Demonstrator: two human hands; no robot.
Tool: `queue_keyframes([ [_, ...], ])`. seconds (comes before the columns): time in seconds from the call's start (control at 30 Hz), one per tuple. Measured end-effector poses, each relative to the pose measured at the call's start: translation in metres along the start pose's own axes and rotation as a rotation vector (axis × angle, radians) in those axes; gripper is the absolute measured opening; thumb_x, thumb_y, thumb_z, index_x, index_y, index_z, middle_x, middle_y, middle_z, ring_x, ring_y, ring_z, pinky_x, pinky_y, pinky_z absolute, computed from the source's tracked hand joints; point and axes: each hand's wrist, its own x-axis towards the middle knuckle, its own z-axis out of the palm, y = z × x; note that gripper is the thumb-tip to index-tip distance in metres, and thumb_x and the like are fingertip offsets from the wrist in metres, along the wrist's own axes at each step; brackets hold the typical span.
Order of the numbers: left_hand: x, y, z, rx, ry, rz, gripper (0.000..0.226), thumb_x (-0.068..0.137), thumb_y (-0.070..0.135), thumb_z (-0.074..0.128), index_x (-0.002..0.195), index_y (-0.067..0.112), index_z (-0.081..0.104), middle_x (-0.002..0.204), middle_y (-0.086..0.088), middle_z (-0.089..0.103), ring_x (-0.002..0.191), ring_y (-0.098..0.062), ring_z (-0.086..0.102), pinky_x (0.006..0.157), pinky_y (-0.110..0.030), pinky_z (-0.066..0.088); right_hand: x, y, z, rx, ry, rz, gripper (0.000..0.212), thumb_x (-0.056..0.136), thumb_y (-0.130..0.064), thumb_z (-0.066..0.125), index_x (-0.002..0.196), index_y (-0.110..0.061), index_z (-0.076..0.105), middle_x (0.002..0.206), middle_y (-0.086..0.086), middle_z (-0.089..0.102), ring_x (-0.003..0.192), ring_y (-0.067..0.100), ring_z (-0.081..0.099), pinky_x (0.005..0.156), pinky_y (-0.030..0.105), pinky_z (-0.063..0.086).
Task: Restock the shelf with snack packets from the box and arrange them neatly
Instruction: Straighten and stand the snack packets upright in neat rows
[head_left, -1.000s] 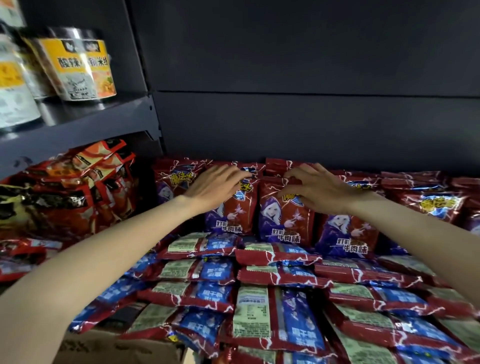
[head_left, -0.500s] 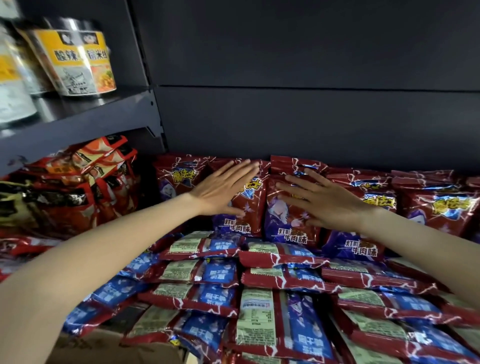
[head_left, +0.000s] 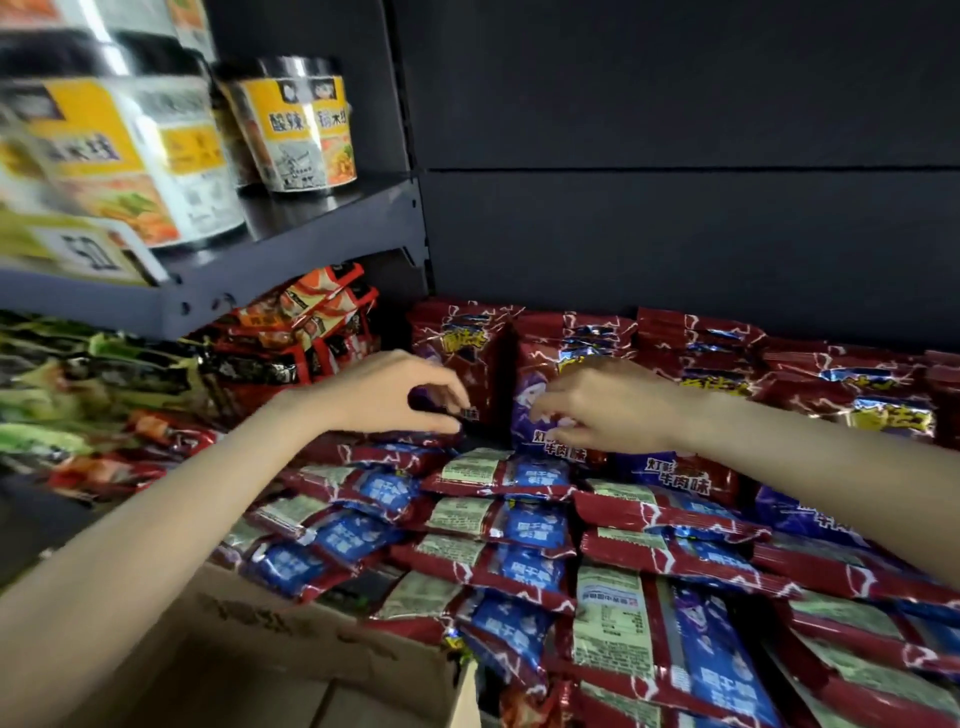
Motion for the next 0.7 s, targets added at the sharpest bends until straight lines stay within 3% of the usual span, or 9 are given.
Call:
queue_keyframes([
  [0.1,-0.03,-0.021,-0.002,-0.057,-0.159,-0.163,0.042,0.074,0.058,0.065,0.114,0.044,0.059,0.117,0.025,0.057,0.106,0.007,0.051,0.094,-0.021,0.041,0.012,0.01,0.019,-0.243,-0.106,0.012,0.043,0.093,-0.042,0.052,0.132,-0.025,0.05,0.143,0.002,0.043,0.135,0.024,0.033,0.112,0.041,0.028],
  [0.13,-0.035,-0.026,-0.002,-0.06,-0.174,-0.193,0.04,0.076,0.055,0.065,0.114,0.045,0.06,0.118,0.023,0.056,0.106,0.005,0.051,0.094,-0.022,0.041,0.012,0.012,0.022,-0.286,-0.113,0.018,0.047,0.089,-0.04,0.059,0.132,-0.025,0.052,0.147,0.004,0.039,0.139,0.024,0.029,0.113,0.043,0.022],
  [0.2,-0.036,-0.031,-0.003,0.036,-0.164,-0.19,0.033,0.081,0.049,0.063,0.113,0.041,0.062,0.119,0.019,0.058,0.104,0.0,0.053,0.092,-0.026,0.044,0.009,0.017,0.026,-0.358,-0.064,-0.015,0.056,0.065,-0.038,0.081,0.117,-0.023,0.066,0.139,0.008,0.05,0.131,0.028,0.044,0.106,0.052,0.032],
  [0.27,-0.029,-0.03,-0.001,0.211,-0.099,-0.13,0.025,0.087,0.043,0.059,0.11,0.033,0.065,0.115,0.016,0.063,0.1,-0.002,0.058,0.091,-0.03,0.046,0.008,0.025,0.036,-0.38,-0.021,-0.04,0.062,0.046,-0.038,0.09,0.102,-0.022,0.073,0.129,0.008,0.059,0.121,0.029,0.055,0.098,0.054,0.039],
  [0.33,-0.019,-0.027,0.002,0.376,0.08,-0.016,0.023,0.092,0.037,0.055,0.106,0.024,0.067,0.108,0.01,0.066,0.096,-0.008,0.06,0.081,-0.031,0.051,0.008,0.026,0.039,-0.358,-0.034,-0.031,0.059,0.047,-0.038,0.09,0.101,-0.023,0.073,0.13,0.007,0.059,0.122,0.028,0.055,0.099,0.053,0.037],
  [0.43,0.001,-0.026,0.004,0.548,0.411,0.147,0.017,0.09,0.027,0.059,0.098,0.016,0.069,0.096,0.003,0.067,0.085,-0.016,0.059,0.05,-0.029,0.053,0.01,0.027,0.04,-0.346,0.069,-0.055,0.052,0.056,-0.036,0.087,0.103,-0.021,0.073,0.129,0.007,0.06,0.121,0.03,0.055,0.099,0.055,0.038],
  [0.5,0.018,-0.029,0.007,0.584,0.506,0.155,0.015,0.089,0.025,0.059,0.095,0.016,0.069,0.092,0.003,0.066,0.082,-0.017,0.058,0.041,-0.027,0.05,0.011,0.029,0.037,-0.353,0.095,-0.044,0.052,0.059,-0.038,0.086,0.106,-0.021,0.072,0.131,0.007,0.059,0.123,0.03,0.053,0.1,0.057,0.037],
  [0.6,0.046,-0.033,0.015,0.471,0.536,0.046,0.016,0.092,0.025,0.056,0.097,0.014,0.066,0.094,-0.001,0.063,0.087,-0.022,0.06,0.048,-0.03,0.051,0.013,0.032,0.035,-0.368,0.084,-0.008,0.058,0.059,-0.043,0.085,0.112,-0.025,0.069,0.137,0.005,0.053,0.129,0.028,0.046,0.109,0.054,0.028],
  [0.7,0.073,-0.036,0.02,0.368,0.478,-0.145,0.021,0.096,0.031,0.049,0.104,0.016,0.062,0.104,-0.001,0.059,0.094,-0.023,0.06,0.064,-0.037,0.054,0.014,0.035,0.036,-0.38,0.078,0.043,0.067,0.069,-0.049,0.076,0.129,-0.025,0.057,0.15,0.006,0.035,0.14,0.026,0.026,0.113,0.053,0.013],
])
